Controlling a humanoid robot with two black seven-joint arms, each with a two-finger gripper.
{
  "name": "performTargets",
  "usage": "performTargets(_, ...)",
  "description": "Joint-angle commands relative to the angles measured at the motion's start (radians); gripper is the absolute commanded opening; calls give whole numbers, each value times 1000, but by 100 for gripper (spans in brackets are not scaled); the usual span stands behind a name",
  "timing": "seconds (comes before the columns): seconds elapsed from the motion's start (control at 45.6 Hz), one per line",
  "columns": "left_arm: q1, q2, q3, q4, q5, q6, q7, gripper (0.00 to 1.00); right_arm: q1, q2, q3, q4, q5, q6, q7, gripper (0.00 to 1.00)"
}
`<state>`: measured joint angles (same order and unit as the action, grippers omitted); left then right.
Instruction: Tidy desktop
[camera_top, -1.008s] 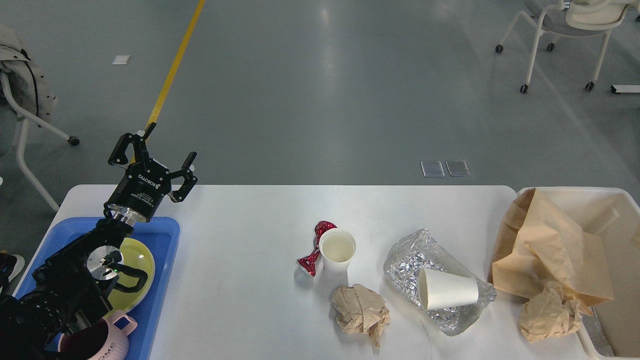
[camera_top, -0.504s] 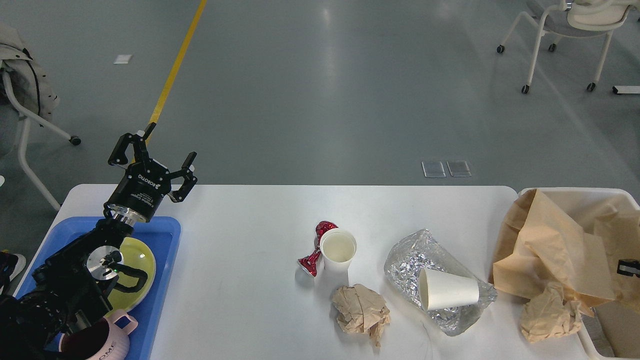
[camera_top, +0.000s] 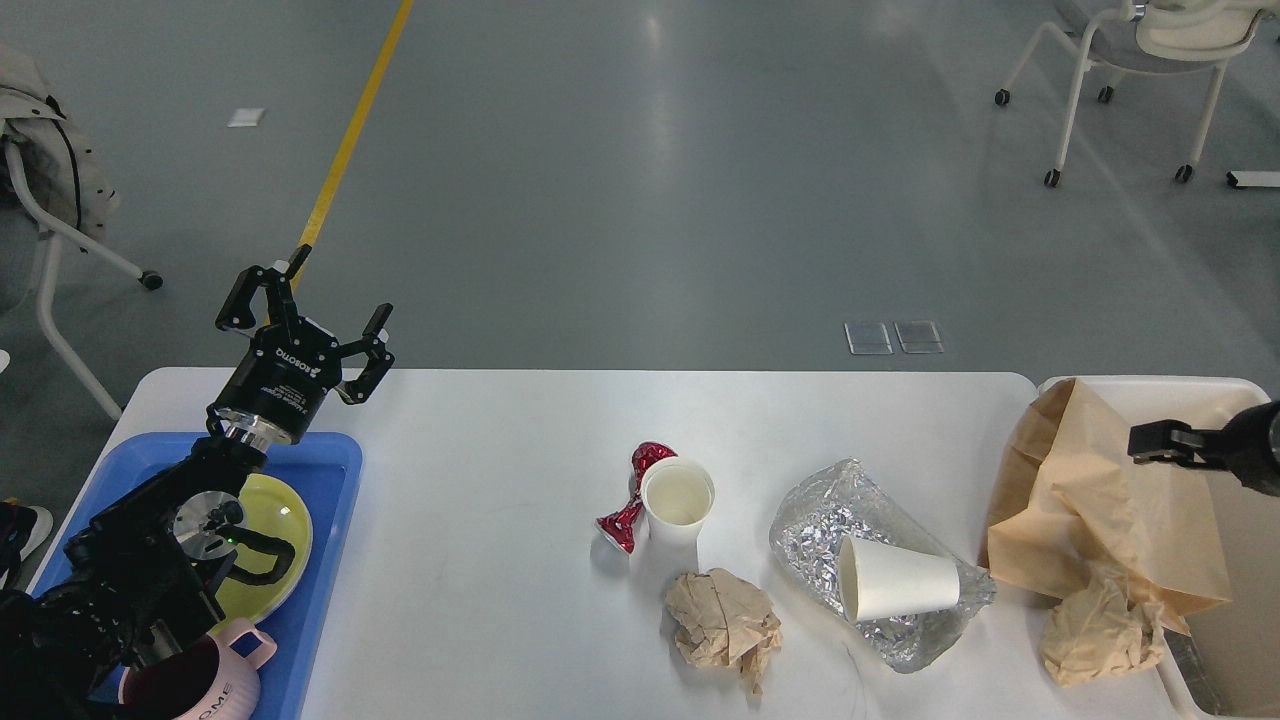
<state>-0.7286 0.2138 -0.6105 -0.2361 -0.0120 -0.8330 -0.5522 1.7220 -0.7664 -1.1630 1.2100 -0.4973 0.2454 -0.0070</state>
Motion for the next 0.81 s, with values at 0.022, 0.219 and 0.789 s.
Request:
performTargets(0.022,0,-1,0,0,0,0,0,100,404,81,-66,77,2,265,8,100)
performTargets(0.219,2,-1,-2,0,0,0,0,100,748,154,-38,68,-3,715,100,100)
performTargets(0.789,2,-1,-2,0,0,0,0,100,132,173,-87,-157,11,79,-51,100)
